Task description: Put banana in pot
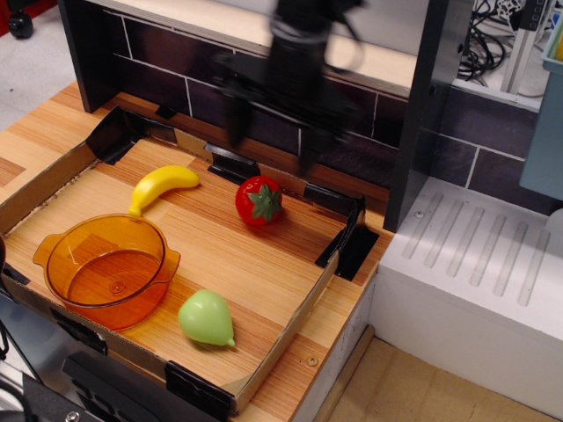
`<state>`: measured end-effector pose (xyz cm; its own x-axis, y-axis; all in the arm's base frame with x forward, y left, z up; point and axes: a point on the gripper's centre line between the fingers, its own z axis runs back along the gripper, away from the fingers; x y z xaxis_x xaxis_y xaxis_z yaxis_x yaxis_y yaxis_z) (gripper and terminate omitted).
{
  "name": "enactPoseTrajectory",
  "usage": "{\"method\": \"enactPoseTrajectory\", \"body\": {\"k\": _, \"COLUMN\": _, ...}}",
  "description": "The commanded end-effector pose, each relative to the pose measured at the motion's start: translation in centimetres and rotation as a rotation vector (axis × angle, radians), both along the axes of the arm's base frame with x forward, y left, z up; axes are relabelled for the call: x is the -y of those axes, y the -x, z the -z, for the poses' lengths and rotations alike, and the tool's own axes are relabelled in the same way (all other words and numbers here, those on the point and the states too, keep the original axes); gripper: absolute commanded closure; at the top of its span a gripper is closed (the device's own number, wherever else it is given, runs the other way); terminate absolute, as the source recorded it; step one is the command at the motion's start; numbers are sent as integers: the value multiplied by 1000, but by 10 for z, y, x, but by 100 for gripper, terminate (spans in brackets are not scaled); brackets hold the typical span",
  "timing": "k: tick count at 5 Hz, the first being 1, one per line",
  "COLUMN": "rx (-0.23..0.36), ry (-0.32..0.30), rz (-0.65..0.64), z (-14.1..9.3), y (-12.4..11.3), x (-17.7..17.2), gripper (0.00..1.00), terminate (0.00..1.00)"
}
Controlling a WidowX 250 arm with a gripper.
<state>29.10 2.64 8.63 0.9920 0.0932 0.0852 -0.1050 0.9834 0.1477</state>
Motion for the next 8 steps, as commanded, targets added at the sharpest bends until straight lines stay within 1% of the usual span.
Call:
{"method": "enactPoseTrajectory", "body": {"k": 1, "rx": 96, "ry": 40, "rz": 99, "z": -28, "y": 0, "x": -53, "gripper": 0, "terminate": 0}}
{"method": "enactPoseTrajectory", "body": {"k": 2, "rx": 97, "ry": 35, "rz": 131, "z": -21, "y": 2, "x": -71, "gripper": 0, "terminate": 0}}
{"method": "enactPoseTrajectory", "body": {"k": 3, "rx": 27, "ry": 28, "rz": 153, "z": 1, "y": 2, "x": -84, "gripper": 0, "terminate": 0}}
{"method": "enactPoseTrajectory", "body": {"k": 4, "rx": -14, "ry": 34, "rz": 126, "z": 21, "y": -1, "x": -94, "gripper": 0, "terminate": 0}}
{"method": "enactPoseTrajectory", "body": {"k": 5, "rx": -37, "ry": 23, "rz": 122, "z": 44, "y": -6, "x": -93, "gripper": 0, "terminate": 0}}
{"method": "enactPoseTrajectory", "body": {"k": 6, "rx": -71, "ry": 2, "rz": 113, "z": 61, "y": -6, "x": -95, "gripper": 0, "terminate": 0}}
{"method": "enactPoseTrajectory", "body": {"k": 8, "rx": -117, "ry": -22, "rz": 109, "z": 78, "y": -4, "x": -98, "gripper": 0, "terminate": 0}}
